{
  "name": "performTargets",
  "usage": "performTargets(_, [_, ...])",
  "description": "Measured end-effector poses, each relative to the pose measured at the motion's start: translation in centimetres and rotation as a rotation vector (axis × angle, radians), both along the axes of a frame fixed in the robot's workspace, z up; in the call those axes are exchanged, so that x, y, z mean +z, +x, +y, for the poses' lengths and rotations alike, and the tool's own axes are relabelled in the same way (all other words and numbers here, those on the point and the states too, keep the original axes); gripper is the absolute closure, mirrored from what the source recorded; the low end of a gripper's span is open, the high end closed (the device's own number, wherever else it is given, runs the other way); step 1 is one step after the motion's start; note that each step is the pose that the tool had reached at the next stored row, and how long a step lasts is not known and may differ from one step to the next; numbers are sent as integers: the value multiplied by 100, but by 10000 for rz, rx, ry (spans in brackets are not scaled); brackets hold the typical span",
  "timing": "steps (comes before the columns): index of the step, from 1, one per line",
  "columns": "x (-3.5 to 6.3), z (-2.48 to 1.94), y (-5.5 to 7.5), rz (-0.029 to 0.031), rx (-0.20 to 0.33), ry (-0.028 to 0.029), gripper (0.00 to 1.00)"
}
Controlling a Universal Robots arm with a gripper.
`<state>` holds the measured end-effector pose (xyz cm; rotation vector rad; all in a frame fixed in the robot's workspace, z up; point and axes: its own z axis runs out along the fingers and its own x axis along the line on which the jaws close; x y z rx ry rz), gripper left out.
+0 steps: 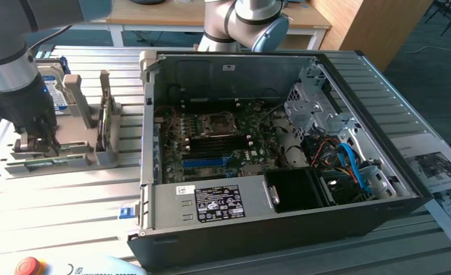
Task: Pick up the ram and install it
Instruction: 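Pick up the ram and move it above insertion slot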
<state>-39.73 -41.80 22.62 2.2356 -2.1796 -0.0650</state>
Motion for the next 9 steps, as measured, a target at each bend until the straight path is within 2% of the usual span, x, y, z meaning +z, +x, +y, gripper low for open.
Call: performTargets(9, [-67, -2, 0, 1, 0, 0, 78])
